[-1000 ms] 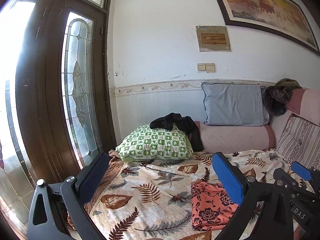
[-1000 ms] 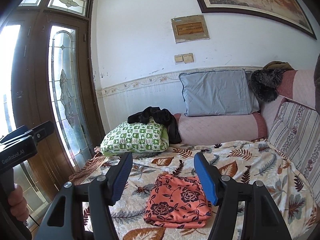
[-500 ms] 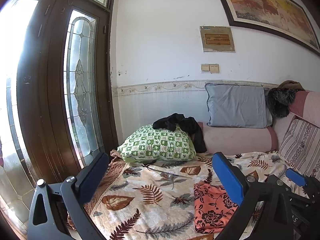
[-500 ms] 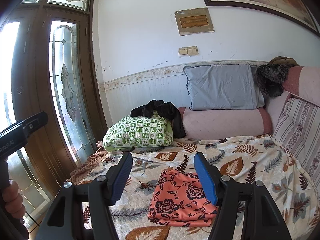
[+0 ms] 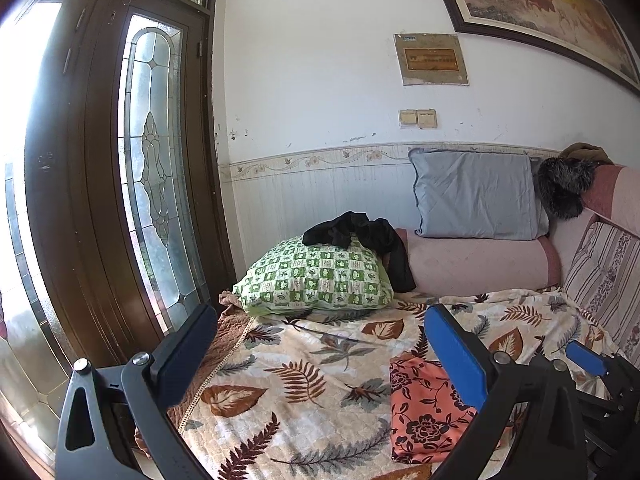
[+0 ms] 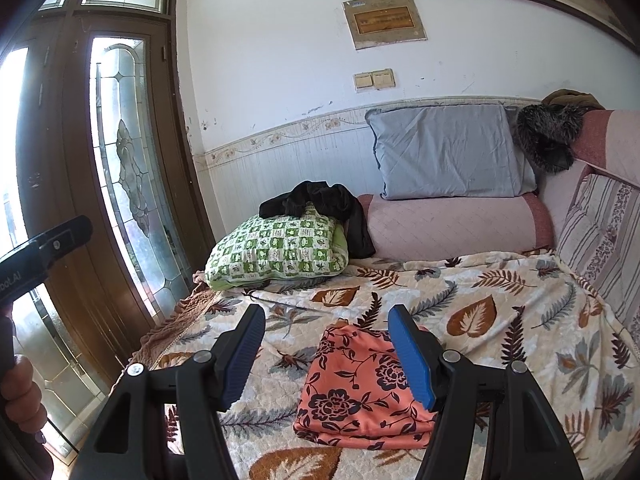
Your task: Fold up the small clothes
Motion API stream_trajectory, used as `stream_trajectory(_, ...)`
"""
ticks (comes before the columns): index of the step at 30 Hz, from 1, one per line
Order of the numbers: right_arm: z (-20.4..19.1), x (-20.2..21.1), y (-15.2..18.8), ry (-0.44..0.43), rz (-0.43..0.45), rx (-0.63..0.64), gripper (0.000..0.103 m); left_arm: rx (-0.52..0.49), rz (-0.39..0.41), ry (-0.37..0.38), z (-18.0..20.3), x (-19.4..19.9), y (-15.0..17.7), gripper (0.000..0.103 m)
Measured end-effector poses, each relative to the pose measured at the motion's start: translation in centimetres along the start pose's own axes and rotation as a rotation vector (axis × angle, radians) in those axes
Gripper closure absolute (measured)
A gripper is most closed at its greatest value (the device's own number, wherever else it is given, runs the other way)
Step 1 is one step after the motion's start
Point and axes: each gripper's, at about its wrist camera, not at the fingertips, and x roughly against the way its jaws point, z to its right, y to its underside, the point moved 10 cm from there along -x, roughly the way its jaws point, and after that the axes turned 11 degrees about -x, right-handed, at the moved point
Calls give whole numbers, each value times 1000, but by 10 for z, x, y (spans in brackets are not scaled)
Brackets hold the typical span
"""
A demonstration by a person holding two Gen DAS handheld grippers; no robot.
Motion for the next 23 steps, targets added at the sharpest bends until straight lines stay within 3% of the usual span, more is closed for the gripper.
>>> stream_trajectory(23, 4, 1, 0, 12, 2, -4, 35, 26, 12, 36, 5, -4, 2, 0)
